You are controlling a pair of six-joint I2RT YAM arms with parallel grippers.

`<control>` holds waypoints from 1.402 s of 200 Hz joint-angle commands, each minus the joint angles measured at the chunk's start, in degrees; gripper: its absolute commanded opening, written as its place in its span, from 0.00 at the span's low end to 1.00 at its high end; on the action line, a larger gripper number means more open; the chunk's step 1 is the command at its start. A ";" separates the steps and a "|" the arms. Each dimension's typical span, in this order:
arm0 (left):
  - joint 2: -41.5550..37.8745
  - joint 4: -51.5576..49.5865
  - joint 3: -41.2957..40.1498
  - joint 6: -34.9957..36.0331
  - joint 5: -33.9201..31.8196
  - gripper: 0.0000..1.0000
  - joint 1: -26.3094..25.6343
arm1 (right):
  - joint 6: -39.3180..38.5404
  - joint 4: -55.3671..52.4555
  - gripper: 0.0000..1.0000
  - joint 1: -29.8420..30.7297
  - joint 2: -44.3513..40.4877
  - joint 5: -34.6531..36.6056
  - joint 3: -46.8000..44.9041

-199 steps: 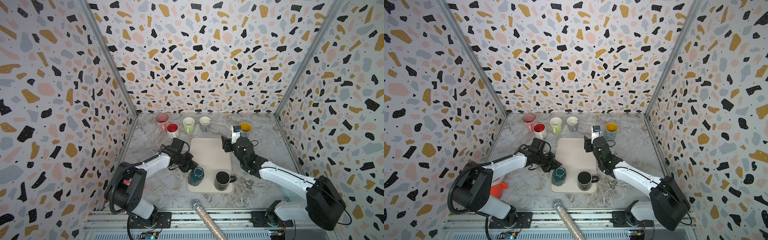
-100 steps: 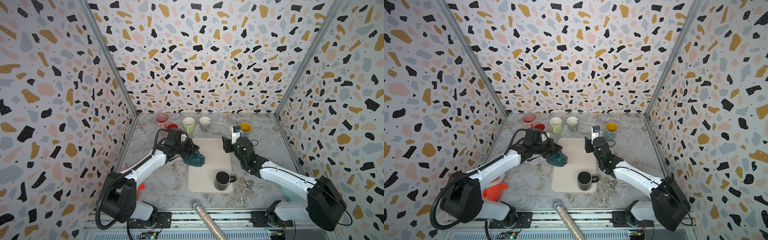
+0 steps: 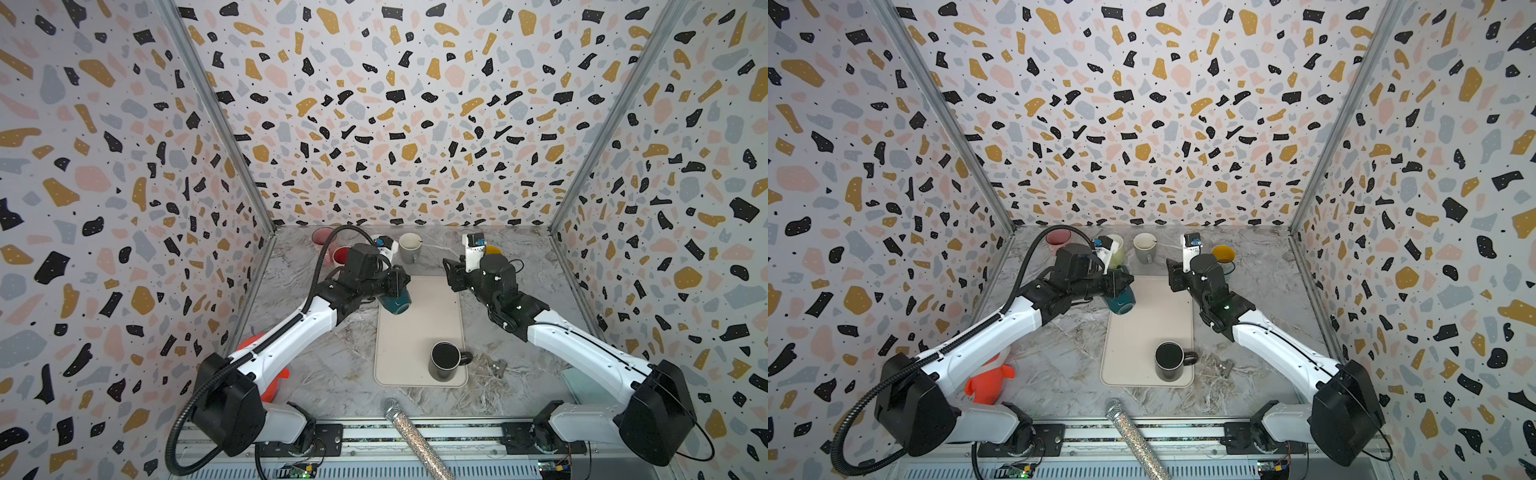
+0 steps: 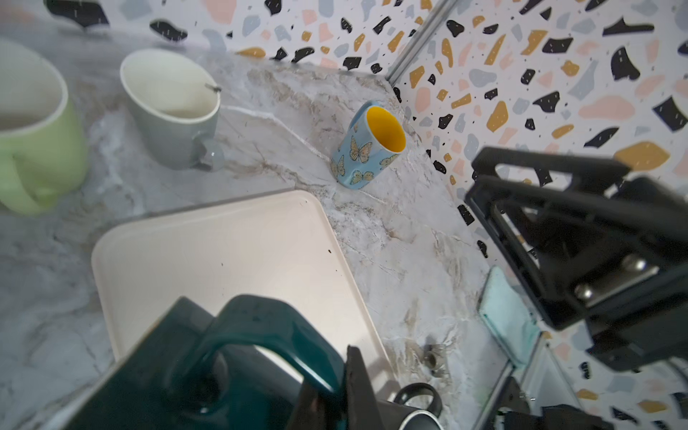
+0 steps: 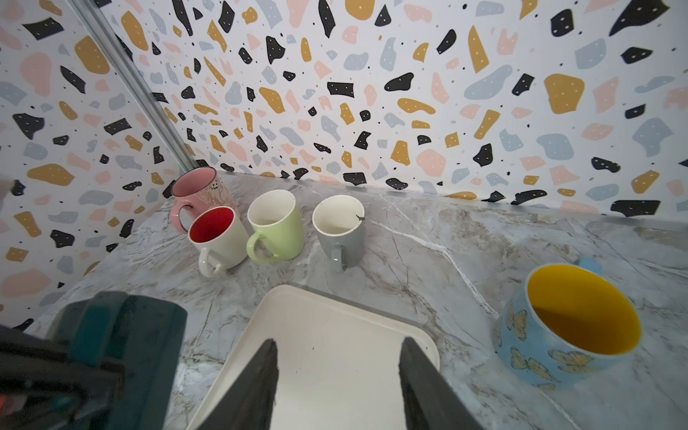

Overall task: Turn the mug right side up
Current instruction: Place the mug at the top-center of the table.

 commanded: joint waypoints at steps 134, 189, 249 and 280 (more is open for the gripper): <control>-10.91 40.26 -19.53 37.64 -14.66 0.00 -10.42 | 1.40 -8.85 0.61 0.57 2.59 -33.57 9.94; -10.71 39.68 -19.30 38.28 -15.30 0.00 -11.06 | 1.71 -7.44 0.63 2.32 3.40 -34.76 10.13; -10.45 39.35 -19.48 38.58 -16.27 0.00 -11.13 | 2.94 -5.65 0.62 2.36 0.62 -32.29 9.53; -10.28 39.71 -19.22 38.63 -16.45 0.00 -11.17 | 3.54 -5.13 0.62 2.43 -0.33 -33.29 8.89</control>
